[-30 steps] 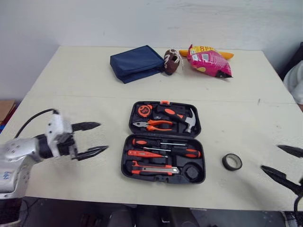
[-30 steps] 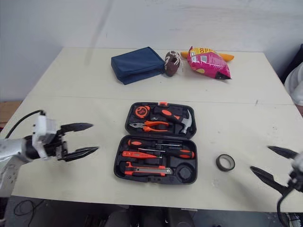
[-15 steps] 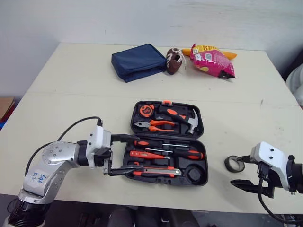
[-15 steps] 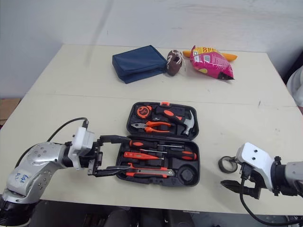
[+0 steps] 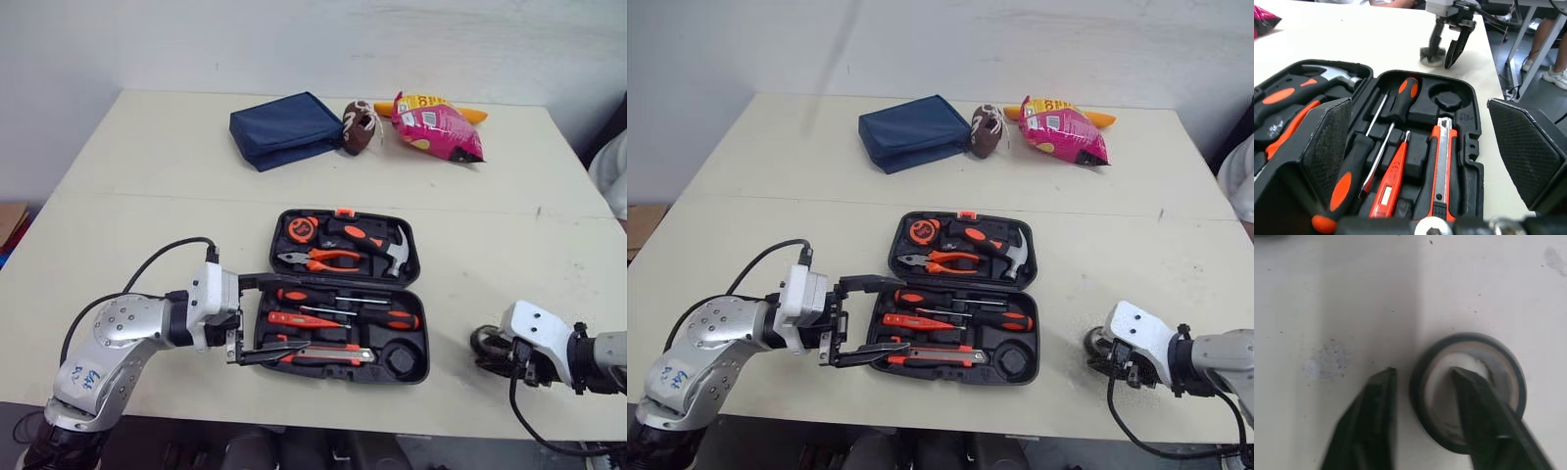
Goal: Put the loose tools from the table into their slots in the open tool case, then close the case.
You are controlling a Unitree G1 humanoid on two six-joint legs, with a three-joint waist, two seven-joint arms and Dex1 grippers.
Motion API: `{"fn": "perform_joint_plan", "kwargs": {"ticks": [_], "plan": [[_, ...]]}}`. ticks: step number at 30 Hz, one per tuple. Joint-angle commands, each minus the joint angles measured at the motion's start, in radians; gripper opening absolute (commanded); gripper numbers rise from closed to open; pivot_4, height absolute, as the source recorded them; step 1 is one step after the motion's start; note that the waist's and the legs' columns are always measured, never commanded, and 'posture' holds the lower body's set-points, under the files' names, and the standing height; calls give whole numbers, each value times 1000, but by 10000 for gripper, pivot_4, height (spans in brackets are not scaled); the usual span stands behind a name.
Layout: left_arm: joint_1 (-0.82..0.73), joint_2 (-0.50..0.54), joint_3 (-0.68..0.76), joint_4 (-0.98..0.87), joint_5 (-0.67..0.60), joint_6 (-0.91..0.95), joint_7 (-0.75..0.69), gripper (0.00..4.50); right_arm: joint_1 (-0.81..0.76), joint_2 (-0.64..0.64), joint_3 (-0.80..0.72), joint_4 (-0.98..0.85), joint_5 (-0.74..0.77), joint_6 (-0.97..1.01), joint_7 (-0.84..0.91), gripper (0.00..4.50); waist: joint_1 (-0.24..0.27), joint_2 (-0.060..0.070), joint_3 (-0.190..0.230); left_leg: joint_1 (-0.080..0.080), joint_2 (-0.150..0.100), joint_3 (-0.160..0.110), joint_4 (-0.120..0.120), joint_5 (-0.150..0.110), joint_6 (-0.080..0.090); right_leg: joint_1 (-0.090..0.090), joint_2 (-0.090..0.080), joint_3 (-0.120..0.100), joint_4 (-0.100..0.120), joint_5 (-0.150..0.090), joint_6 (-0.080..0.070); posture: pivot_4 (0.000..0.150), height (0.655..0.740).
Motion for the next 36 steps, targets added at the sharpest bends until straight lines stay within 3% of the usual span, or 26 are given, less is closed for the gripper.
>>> {"fn": "perform_joint_plan", "kwargs": {"ticks": [1,7,10,12,16,19,25,30,36], "plan": [[0,-2,2,-28,4,-24,2,45000,18,-6,-54,28,-16,-63,61,790,1,0,0,0,0,0,0,0,0,0,0,0,0,0,0,1500,7400],[-5,-4,-9,-20,12,-34,-5,45000,-23,-3,-103,-22,84,-90,188,312,1,0,0,0,0,0,0,1,1,0,0,0,0,1,-1,1500,7400],[-26,-1,-7,4,1,-44,-29,45000,-183,31,-36,-144,246,-18,205,312,-3,1,0,0,0,0,-1,1,0,0,0,0,1,1,-1,1500,7400],[-41,4,-6,18,-7,-48,-51,45000,-252,34,37,-197,278,21,225,312,-7,1,1,1,0,0,0,1,0,0,0,0,1,1,-1,1500,7400],[-61,-9,16,32,-37,-40,-51,45000,-355,38,195,-244,235,21,286,312,8,1,1,1,1,-1,-1,1,0,-1,1,-1,2,1,-2,1500,7400],[-51,20,10,31,-17,-44,-79,45000,-468,80,359,-210,112,-28,317,312,10,1,1,-1,0,-1,0,0,0,-2,0,-1,1,1,-2,1500,7400],[-10,30,25,-5,-14,-38,-62,45000,-568,108,525,-157,-38,-12,317,312,6,1,1,-3,0,0,1,0,1,-2,-1,-1,-1,1,-2,1500,7400],[15,43,34,-41,-23,-16,-42,45000,-612,55,555,-137,-97,58,335,312,0,1,1,-2,0,0,1,0,1,-2,-1,-1,0,1,-2,1500,7400],[15,41,20,-56,-16,-5,-19,45000,-632,-13,546,-191,-55,152,399,312,3,1,1,-1,0,0,2,0,2,-1,-2,-1,1,2,-4,1500,7400]]}}
